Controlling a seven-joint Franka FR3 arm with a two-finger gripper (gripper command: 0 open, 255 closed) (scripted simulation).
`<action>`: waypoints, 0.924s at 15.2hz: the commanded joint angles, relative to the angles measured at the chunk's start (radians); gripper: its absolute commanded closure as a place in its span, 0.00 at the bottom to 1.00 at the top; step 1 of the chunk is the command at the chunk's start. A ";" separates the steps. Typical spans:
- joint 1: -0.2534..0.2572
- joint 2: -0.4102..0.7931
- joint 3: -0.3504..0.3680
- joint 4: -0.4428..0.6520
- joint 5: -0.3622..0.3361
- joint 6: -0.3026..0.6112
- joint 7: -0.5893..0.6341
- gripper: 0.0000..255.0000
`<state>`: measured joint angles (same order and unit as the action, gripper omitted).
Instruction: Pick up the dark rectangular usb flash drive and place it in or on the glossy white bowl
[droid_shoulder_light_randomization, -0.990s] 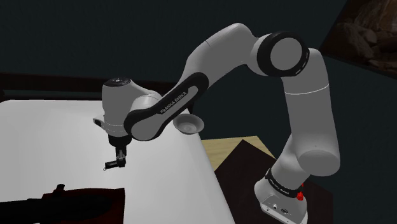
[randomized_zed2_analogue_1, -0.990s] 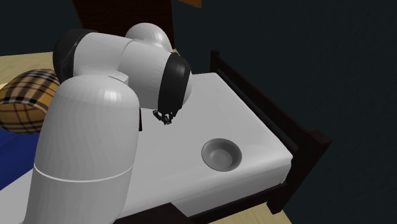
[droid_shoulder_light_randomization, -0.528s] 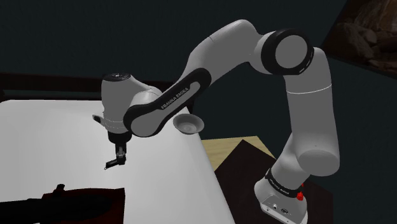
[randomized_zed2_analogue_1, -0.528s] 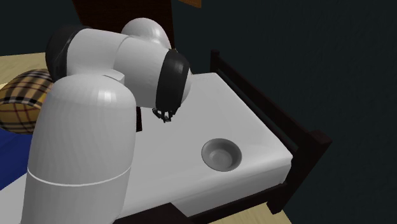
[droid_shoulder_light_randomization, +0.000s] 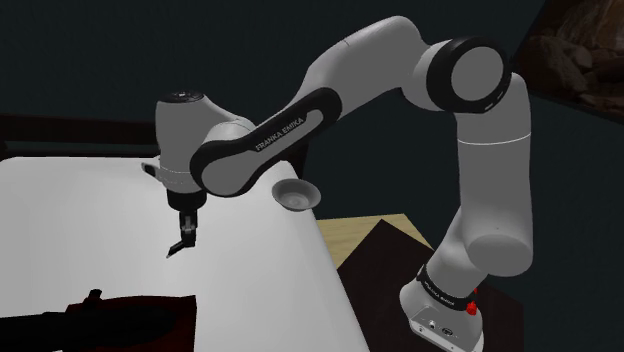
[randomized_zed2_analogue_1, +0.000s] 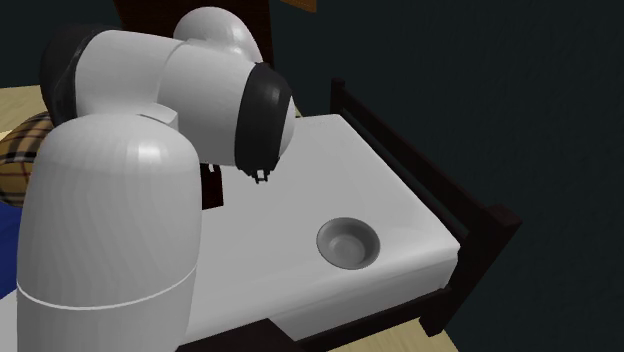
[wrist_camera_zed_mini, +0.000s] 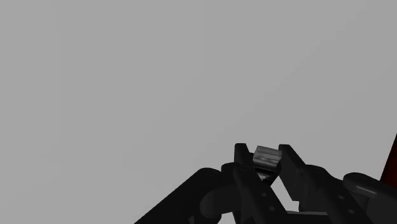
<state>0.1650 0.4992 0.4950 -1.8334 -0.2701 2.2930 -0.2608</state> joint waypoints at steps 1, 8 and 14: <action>-0.003 -0.015 0.007 0.006 0.009 -0.020 -0.004 1.00; -0.017 -0.067 0.027 0.031 0.043 -0.092 -0.024 1.00; -0.093 -0.167 0.039 -0.064 0.098 -0.085 -0.102 1.00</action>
<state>0.0953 0.3577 0.5323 -1.8655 -0.1864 2.1989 -0.3377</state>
